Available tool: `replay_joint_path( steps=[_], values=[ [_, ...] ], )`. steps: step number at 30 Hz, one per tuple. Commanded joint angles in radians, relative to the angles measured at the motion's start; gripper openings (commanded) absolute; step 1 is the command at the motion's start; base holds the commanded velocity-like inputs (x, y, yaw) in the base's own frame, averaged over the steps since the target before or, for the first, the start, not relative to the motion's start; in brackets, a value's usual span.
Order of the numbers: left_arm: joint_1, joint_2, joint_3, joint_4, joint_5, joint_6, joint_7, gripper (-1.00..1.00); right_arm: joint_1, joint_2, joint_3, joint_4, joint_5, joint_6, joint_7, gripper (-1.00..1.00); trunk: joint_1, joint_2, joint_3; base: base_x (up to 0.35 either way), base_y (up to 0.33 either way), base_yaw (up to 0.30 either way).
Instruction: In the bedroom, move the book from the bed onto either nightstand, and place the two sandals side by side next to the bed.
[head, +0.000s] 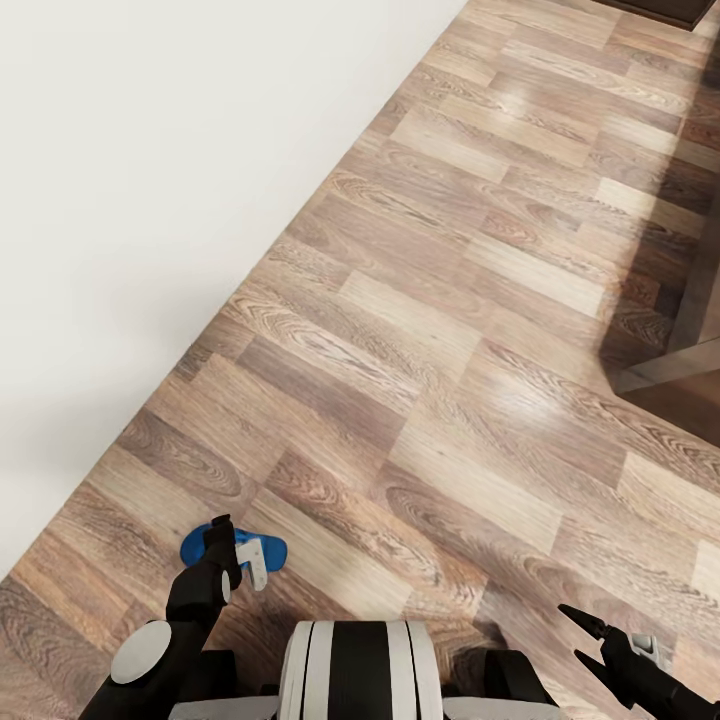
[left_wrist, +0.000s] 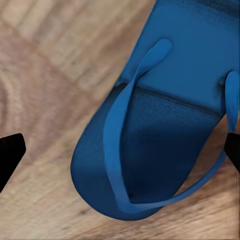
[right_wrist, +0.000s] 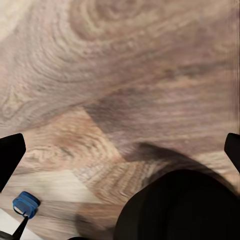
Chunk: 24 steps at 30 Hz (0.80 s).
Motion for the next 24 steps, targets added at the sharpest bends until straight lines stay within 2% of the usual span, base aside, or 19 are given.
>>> replay_joint_path(
  steps=[1, 22, 24],
  values=[
    [0.0, 0.001, -0.003, -0.001, -0.007, 0.005, -0.007, 1.0, -0.001, 0.0, -0.002, 0.0, -0.002, 0.007, 0.001, 1.0, 0.0, 0.0, -0.004, 0.0, 0.0, 0.0],
    [0.0, 0.001, -0.003, -0.001, -0.007, 0.005, -0.007, 1.0, 0.0, -0.001, -0.001, 0.0, -0.002, 0.006, 0.002, 1.0, 0.001, -0.001, -0.008, 0.0, 0.0, 0.0],
    [0.0, 0.001, -0.003, -0.001, -0.007, 0.005, -0.007, 1.0, 0.0, 0.0, -0.002, 0.0, -0.002, 0.006, 0.002, 1.0, 0.002, -0.001, -0.016, 0.0, 0.0, 0.0]
  ],
)
